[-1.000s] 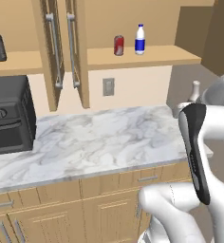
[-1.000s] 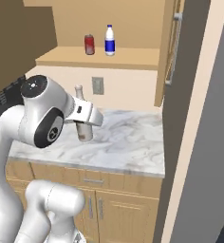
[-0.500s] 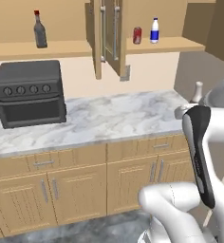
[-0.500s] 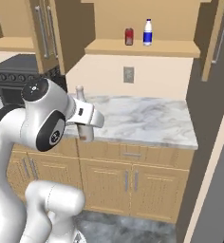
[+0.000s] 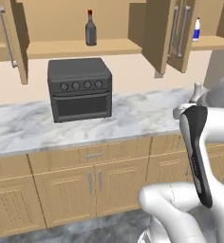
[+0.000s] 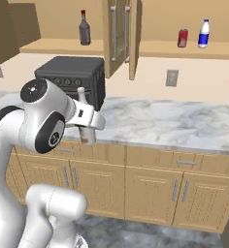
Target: Sort all alcoholic drinks to one cabinet, and non-alcoholic drinks to the other.
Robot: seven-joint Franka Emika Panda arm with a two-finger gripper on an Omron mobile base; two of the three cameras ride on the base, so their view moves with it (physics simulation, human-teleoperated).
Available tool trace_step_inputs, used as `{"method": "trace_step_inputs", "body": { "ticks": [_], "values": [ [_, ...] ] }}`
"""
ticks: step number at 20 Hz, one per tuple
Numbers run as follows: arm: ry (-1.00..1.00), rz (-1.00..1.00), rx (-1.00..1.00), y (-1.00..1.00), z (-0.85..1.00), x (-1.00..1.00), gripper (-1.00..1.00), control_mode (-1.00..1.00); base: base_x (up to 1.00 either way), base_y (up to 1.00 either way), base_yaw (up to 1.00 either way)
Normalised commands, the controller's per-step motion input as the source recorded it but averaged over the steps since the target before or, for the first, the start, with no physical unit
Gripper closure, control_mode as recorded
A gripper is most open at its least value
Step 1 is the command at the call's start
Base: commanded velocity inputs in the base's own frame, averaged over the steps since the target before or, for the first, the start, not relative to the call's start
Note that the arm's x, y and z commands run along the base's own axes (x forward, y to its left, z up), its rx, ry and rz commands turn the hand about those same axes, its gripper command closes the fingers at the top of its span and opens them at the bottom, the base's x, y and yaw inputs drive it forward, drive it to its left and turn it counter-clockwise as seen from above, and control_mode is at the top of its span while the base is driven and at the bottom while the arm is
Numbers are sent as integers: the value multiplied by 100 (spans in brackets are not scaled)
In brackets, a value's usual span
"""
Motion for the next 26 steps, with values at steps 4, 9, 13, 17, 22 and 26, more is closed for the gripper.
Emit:
{"method": "trace_step_inputs", "body": {
  "ticks": [4,9,13,17,22,26],
  "values": [
    [0,0,0,0,0,0,100,100,6,78,0],
    [0,0,0,0,0,0,100,100,46,66,1],
    [0,0,0,0,0,0,100,100,50,25,3],
    [0,0,0,0,0,0,100,100,36,2,3],
    [0,0,0,0,0,0,100,100,46,0,1],
    [0,0,0,0,0,0,100,100,56,0,2]
  ]
}}
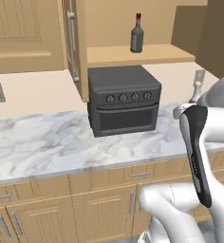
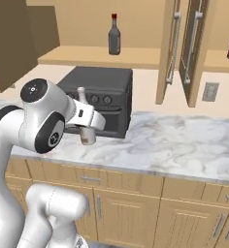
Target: Sort all alcoholic drinks to one cabinet, and non-alcoholic drinks to the other.
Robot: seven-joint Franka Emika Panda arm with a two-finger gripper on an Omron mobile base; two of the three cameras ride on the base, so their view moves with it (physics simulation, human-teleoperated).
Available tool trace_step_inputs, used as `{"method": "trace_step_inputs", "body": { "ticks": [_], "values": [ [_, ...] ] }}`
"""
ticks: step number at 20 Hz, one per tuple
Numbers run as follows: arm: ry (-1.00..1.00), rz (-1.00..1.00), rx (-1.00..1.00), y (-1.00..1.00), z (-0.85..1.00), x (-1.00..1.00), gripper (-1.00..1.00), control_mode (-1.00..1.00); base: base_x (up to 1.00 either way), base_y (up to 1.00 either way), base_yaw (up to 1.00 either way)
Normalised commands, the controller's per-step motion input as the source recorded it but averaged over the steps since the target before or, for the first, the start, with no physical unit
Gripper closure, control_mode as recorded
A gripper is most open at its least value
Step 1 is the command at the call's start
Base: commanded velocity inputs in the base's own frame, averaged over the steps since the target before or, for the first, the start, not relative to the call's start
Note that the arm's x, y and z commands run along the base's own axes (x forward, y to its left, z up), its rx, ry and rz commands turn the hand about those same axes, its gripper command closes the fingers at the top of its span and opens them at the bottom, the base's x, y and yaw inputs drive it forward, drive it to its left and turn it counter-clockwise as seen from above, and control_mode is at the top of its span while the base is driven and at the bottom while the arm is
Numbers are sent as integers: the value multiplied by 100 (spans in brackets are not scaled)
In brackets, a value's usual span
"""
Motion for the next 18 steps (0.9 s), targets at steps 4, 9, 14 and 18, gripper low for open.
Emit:
{"method": "trace_step_inputs", "body": {
  "ticks": [4,9,14,18],
  "values": [
    [0,0,0,0,0,0,100,100,58,0,1],
    [0,0,0,0,0,0,100,100,53,0,2],
    [0,0,0,0,0,0,100,100,49,0,4],
    [0,0,0,0,0,0,100,100,42,0,6]
  ]
}}
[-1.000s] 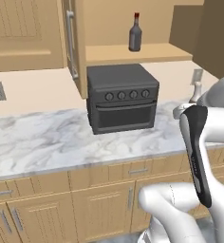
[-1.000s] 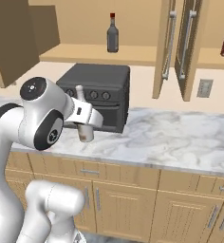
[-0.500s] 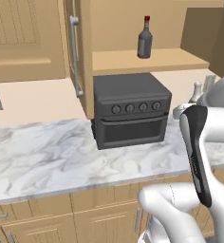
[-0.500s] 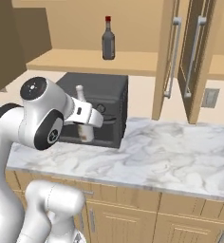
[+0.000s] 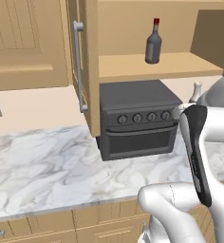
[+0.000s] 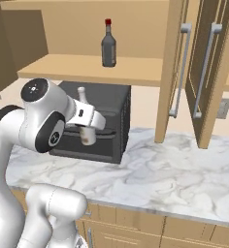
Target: Sort all alcoholic drinks to one cabinet, and non-alcoholic drinks to the other.
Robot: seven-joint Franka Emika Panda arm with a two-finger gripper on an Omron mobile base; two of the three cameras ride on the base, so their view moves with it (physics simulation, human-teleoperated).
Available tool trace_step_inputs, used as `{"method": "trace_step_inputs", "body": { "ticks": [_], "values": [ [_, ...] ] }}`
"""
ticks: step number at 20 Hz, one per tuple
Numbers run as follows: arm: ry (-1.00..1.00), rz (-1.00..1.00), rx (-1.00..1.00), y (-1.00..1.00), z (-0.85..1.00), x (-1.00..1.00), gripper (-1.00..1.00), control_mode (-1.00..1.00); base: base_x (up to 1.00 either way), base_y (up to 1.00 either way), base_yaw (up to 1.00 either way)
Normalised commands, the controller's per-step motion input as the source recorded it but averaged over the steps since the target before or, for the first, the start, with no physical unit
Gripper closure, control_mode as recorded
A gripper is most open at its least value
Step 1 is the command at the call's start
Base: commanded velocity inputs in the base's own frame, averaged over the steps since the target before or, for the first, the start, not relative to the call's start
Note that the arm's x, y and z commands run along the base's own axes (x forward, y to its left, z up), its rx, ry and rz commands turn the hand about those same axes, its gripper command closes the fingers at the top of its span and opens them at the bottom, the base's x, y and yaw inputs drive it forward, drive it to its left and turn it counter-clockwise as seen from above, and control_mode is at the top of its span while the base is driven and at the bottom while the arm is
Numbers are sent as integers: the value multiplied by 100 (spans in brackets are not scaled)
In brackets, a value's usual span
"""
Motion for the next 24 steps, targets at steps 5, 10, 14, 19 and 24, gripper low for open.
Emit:
{"method": "trace_step_inputs", "body": {
  "ticks": [5,10,14,19,24],
  "values": [
    [0,0,0,0,0,0,100,100,29,0,7],
    [0,8,1,19,10,2,100,-100,1,1,1],
    [-5,14,0,64,58,24,100,-100,0,0,0],
    [-17,18,0,55,67,41,100,-100,0,0,0],
    [-17,15,0,41,58,60,100,-100,0,0,0]
  ]
}}
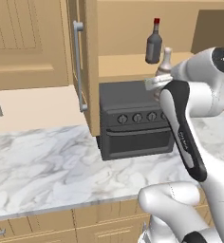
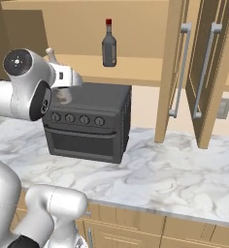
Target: Sort all alcoholic drinks to one cabinet, and non-alcoholic drinks to the other.
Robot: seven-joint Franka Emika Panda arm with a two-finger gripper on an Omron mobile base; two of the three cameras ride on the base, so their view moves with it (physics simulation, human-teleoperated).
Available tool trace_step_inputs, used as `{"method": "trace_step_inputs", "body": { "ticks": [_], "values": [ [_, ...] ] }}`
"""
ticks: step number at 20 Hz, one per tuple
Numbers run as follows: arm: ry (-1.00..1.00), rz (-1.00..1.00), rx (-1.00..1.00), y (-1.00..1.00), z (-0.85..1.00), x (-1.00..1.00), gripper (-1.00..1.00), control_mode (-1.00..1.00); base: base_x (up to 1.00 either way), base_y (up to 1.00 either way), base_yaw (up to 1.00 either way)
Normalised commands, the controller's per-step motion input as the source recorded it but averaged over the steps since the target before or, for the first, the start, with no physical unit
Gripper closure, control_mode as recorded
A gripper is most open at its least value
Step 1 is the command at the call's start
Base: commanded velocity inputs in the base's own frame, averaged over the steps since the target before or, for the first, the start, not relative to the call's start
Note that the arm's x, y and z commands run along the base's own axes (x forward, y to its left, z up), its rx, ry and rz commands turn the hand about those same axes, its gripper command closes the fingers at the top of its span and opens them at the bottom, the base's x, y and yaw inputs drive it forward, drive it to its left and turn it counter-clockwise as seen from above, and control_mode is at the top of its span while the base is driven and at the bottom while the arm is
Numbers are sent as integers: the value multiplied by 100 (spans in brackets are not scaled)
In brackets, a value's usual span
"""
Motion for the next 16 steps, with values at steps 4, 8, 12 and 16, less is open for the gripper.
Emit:
{"method": "trace_step_inputs", "body": {
  "ticks": [4,8,12,16],
  "values": [
    [-21,6,0,35,28,59,100,-100,0,0,0],
    [-20,1,0,22,28,51,100,-100,0,0,0],
    [-12,0,0,7,42,37,100,-100,0,0,0],
    [-1,-1,3,0,43,29,100,-100,0,0,0]
  ]
}}
